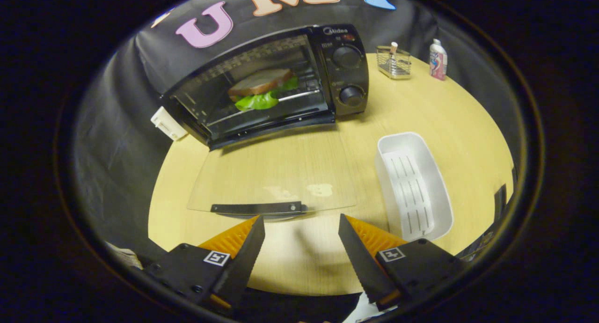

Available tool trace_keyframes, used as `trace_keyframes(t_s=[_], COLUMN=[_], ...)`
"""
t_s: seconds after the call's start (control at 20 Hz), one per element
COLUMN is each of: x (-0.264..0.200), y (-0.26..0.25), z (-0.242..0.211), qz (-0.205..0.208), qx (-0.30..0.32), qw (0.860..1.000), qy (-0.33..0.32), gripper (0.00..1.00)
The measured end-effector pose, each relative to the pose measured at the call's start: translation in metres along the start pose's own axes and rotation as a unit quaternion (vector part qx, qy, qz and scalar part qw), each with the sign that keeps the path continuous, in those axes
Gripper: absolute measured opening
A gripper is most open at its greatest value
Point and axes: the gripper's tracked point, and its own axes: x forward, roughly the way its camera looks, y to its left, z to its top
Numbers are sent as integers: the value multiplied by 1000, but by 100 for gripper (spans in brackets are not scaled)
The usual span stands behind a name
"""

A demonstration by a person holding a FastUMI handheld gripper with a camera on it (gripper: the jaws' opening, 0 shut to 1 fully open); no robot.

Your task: Open the toaster oven, put the food inside, and close the toaster oven door.

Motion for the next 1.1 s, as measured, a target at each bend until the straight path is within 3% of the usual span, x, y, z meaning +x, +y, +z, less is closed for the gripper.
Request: trace_keyframes(t_s=[0.25, 0.5, 0.85, 1.1], x=[13, -7, -40, -48], y=[-6, 1, 19, 28], z=[1, 25, 79, 105], qz=[-13, -19, 8, 14], qx=[-23, -65, -15, -19], qw=[1000, 997, 995, 992], qy=[9, -23, -94, -123], gripper=[99, 99, 99, 99])
